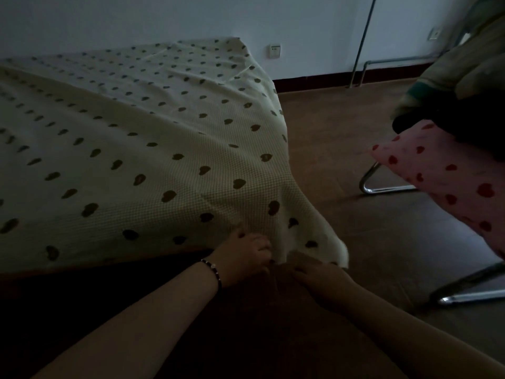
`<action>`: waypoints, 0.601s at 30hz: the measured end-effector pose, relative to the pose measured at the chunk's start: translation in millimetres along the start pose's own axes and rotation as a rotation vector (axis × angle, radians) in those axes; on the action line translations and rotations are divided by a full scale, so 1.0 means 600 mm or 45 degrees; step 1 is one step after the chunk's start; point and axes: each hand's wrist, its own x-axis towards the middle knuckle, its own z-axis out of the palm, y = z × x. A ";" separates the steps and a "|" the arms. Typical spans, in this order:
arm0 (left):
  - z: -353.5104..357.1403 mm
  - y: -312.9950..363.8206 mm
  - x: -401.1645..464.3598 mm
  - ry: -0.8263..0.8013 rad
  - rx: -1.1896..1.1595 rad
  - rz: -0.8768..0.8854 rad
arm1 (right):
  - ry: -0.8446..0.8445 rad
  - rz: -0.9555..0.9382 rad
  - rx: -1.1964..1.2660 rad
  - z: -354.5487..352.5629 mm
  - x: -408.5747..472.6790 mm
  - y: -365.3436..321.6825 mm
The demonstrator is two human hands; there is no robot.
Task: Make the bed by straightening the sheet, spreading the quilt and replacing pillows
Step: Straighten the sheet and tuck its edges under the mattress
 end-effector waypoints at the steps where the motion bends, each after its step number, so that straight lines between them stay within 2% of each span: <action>1: 0.001 -0.004 -0.003 0.029 -0.015 0.002 | 0.066 -0.024 -0.029 -0.001 0.003 0.002; 5: -0.001 -0.044 -0.031 0.499 0.163 0.000 | 0.297 -0.100 -0.090 -0.027 0.073 0.003; 8: -0.033 -0.082 -0.057 0.544 0.155 -0.226 | 0.571 -0.212 -0.032 -0.089 0.159 -0.030; 11: -0.057 -0.120 -0.098 0.447 0.059 -0.534 | 0.703 -0.207 -0.049 -0.146 0.236 -0.080; 13: -0.070 -0.143 -0.149 0.337 0.092 -0.726 | 0.582 -0.127 -0.018 -0.161 0.285 -0.120; 15: -0.079 -0.160 -0.193 0.312 0.129 -0.828 | 0.395 -0.036 0.029 -0.158 0.313 -0.139; 18: -0.072 -0.186 -0.286 0.259 0.202 -0.920 | 0.252 -0.092 -0.003 -0.143 0.341 -0.181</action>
